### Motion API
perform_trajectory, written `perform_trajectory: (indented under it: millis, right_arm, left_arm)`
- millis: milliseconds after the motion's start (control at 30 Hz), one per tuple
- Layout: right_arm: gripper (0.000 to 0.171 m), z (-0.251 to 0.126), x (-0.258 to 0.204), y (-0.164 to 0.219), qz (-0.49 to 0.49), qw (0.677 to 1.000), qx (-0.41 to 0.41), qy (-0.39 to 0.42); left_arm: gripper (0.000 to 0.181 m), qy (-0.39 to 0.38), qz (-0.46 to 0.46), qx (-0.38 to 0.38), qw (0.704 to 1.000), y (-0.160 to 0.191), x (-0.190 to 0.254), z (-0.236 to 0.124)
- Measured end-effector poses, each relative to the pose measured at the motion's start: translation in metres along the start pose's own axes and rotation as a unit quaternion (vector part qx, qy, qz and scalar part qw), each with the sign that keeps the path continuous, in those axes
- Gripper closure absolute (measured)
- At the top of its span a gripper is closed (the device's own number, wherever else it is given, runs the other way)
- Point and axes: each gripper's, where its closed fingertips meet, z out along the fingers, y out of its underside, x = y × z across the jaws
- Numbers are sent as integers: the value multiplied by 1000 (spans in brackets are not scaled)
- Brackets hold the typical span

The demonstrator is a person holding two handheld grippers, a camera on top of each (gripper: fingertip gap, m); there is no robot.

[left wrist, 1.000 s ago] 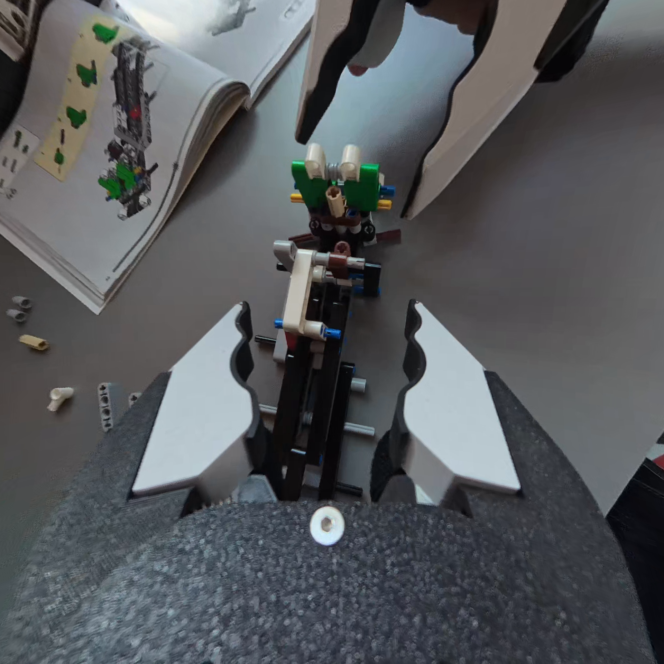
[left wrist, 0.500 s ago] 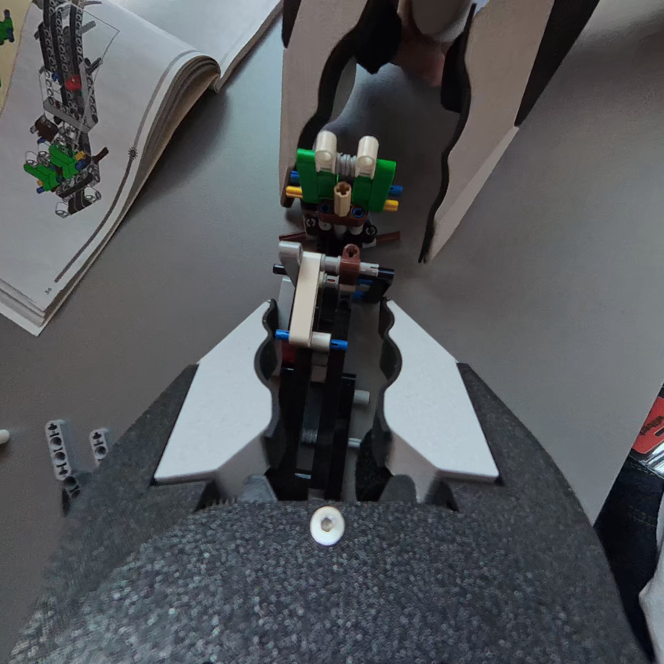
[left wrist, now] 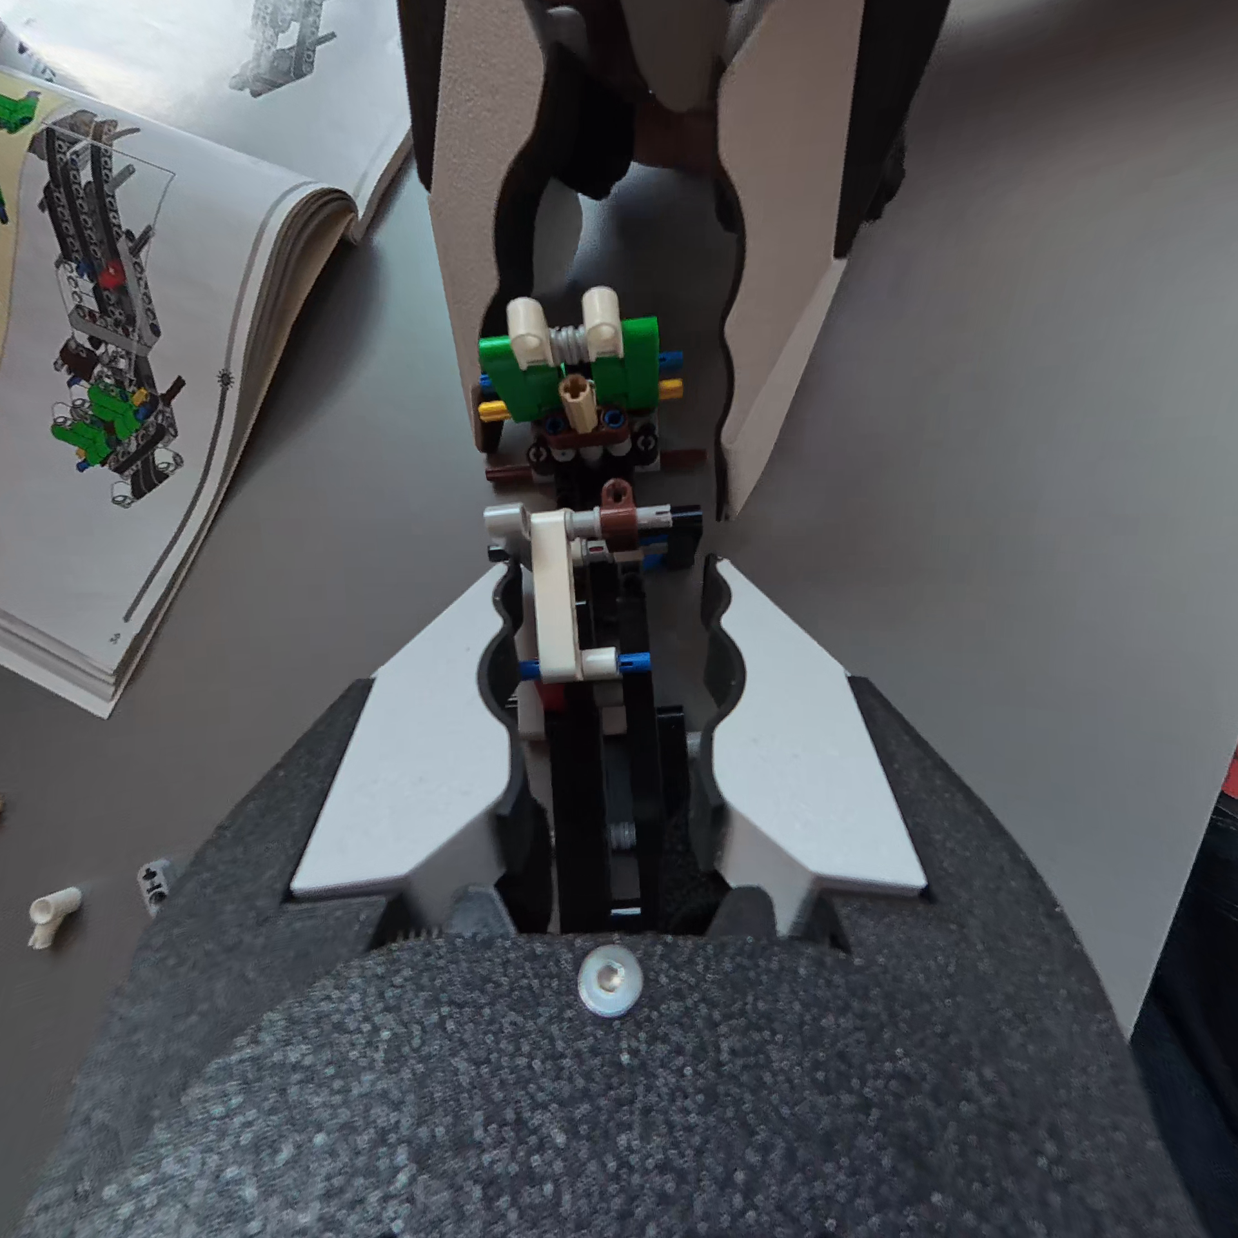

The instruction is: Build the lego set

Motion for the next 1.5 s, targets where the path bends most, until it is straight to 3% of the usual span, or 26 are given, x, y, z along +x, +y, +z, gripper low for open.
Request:
perform_trajectory:
  millis: [433,733,900,1067,1133,1367,1500]
  right_arm:
    - [96,2,9,1,2,999,-4,51]
    - [85,0,9,2,6,998,-5,59]
    - [81,-20,7,10,10,995,6,94]
    - [83,-42,1,3,-41,992,-2,119]
    - [88,-48,3,-1,-62,989,0,134]
    - [86,-26,4,14,-11,998,-8,56]
    - [90,-21,2,17,11,999,-3,32]
  left_arm:
    - [134,4,-31,18,999,-6,-3,3]
    - [136,2,-42,18,999,-6,-6,4]
    - [136,-12,-62,8,998,-7,-3,6]
    - [134,-26,-11,-10,1000,-5,0,5]
    - [122,-29,-4,-21,999,-2,2,6]
    - [113,-49,-45,19,998,-14,-3,5]
    - [119,-44,-56,29,997,-20,-6,7]
